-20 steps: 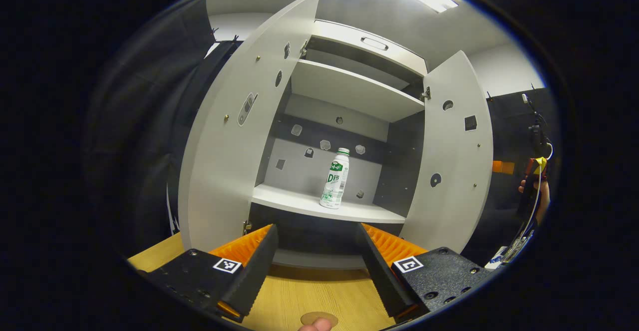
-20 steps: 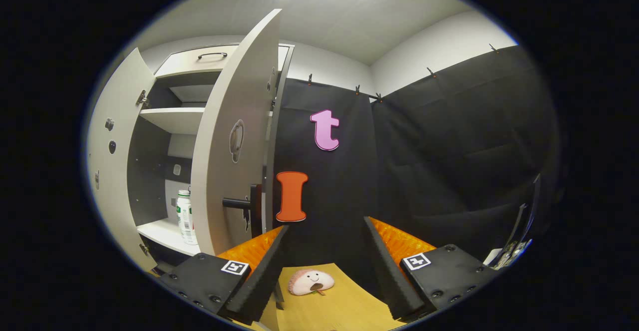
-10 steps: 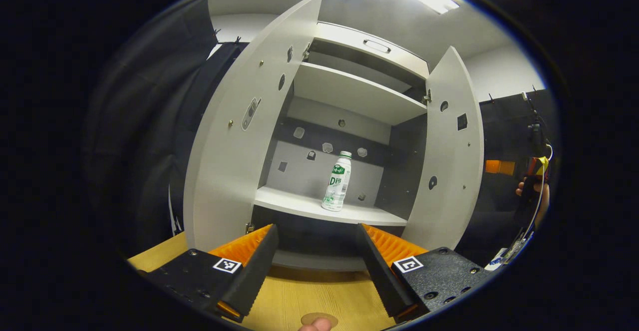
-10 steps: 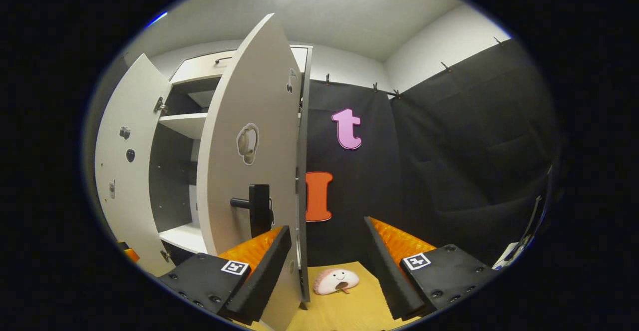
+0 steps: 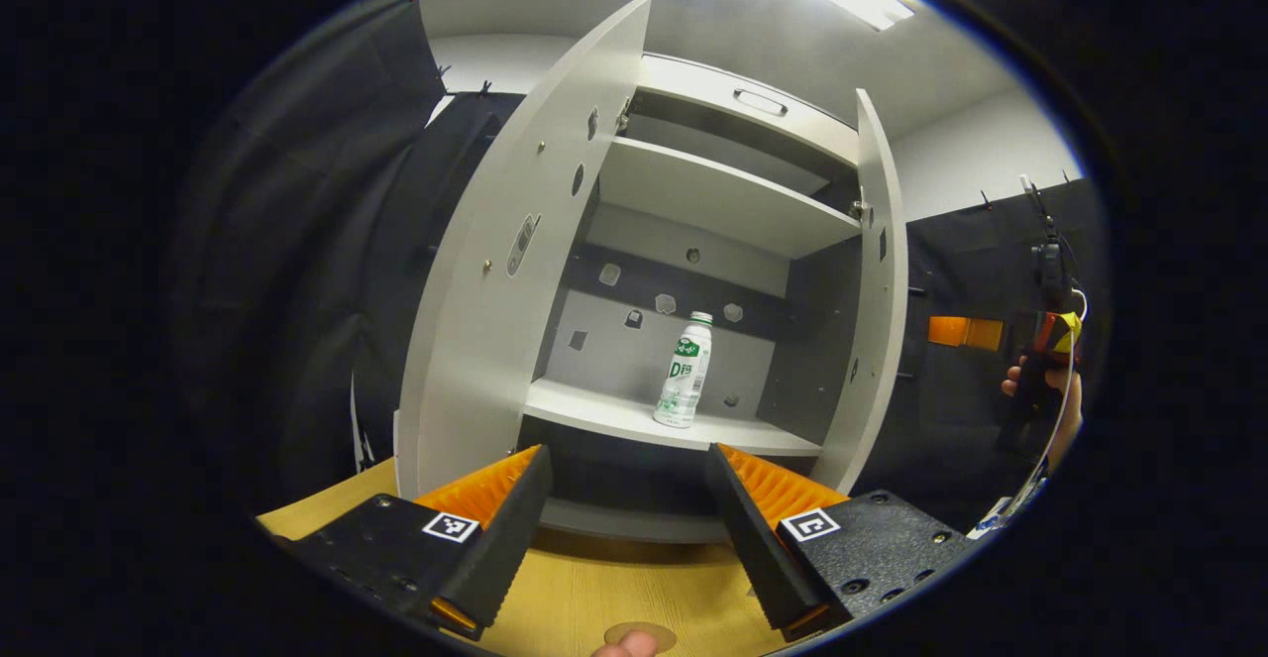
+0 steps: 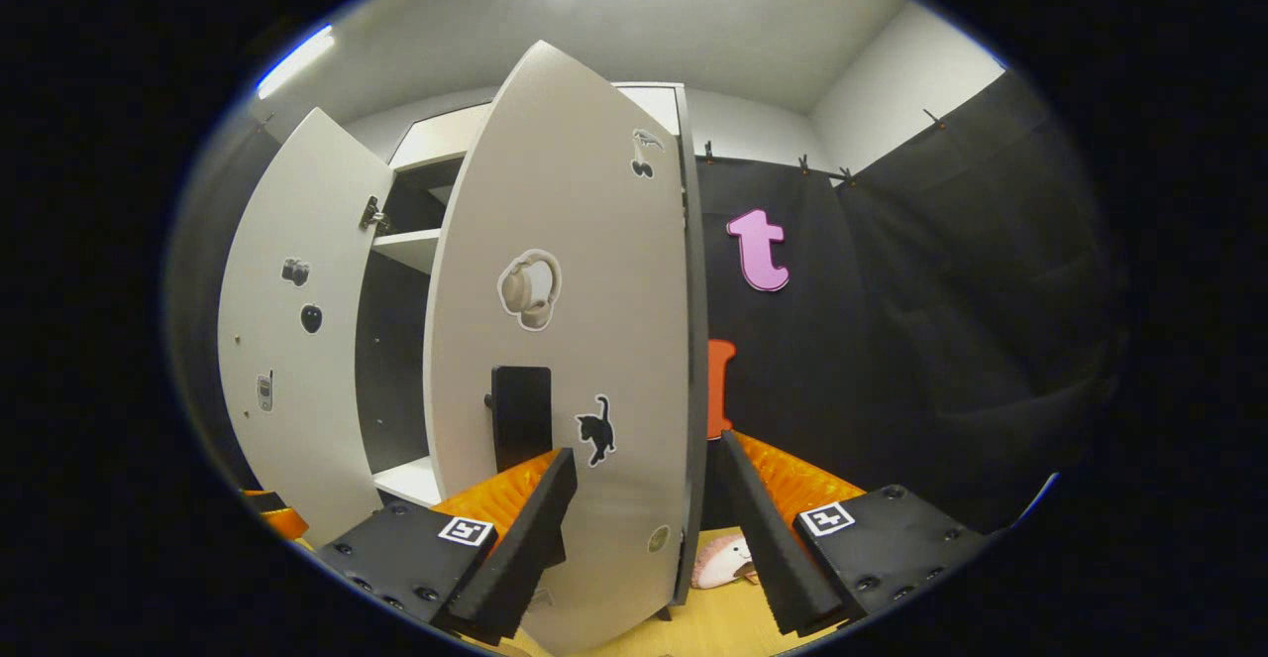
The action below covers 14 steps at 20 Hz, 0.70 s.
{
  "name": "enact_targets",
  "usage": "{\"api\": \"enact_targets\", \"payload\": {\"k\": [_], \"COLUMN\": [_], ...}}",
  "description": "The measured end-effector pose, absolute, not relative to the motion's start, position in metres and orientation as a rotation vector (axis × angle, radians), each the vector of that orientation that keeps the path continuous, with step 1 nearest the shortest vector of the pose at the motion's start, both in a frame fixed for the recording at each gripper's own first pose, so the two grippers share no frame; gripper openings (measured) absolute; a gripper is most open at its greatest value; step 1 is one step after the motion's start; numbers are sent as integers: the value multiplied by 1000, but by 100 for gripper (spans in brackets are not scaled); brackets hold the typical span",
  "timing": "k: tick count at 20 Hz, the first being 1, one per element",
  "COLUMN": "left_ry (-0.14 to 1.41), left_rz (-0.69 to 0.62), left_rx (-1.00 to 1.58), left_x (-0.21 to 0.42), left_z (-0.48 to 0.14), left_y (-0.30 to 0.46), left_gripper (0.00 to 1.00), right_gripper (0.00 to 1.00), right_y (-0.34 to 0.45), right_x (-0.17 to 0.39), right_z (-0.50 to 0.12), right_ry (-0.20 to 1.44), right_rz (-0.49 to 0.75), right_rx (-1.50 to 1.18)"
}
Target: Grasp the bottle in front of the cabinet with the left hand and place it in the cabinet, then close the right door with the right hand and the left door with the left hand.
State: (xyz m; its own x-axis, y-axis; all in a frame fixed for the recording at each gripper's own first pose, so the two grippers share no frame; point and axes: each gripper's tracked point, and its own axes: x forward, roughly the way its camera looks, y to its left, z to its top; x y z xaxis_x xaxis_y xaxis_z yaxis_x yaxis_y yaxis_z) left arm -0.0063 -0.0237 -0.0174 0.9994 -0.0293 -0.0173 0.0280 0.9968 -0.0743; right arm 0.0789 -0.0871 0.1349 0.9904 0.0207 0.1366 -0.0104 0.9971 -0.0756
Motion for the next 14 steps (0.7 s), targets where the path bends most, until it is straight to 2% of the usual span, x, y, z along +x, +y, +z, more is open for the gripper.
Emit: {"api": "enact_targets", "payload": {"k": [4,10,11,14], "left_ry": [11,-11,-16,-28], "left_rz": [-8,-2,-2,10], "left_rx": [-72,-79,-79,-88], "left_x": [-10,-12,-12,-16], "left_z": [-13,-4,-2,4], "left_y": [-16,-12,-12,-8], "left_gripper": [96,96,99,96], "right_gripper": [96,96,96,96], "right_y": [-67,-47,-42,-32], "right_x": [84,94,96,104], "right_z": [144,129,125,117], "right_ry": [-163,-120,-109,-82], "right_rz": [45,76,88,113], "right_rx": [-106,-86,-77,-90]}}
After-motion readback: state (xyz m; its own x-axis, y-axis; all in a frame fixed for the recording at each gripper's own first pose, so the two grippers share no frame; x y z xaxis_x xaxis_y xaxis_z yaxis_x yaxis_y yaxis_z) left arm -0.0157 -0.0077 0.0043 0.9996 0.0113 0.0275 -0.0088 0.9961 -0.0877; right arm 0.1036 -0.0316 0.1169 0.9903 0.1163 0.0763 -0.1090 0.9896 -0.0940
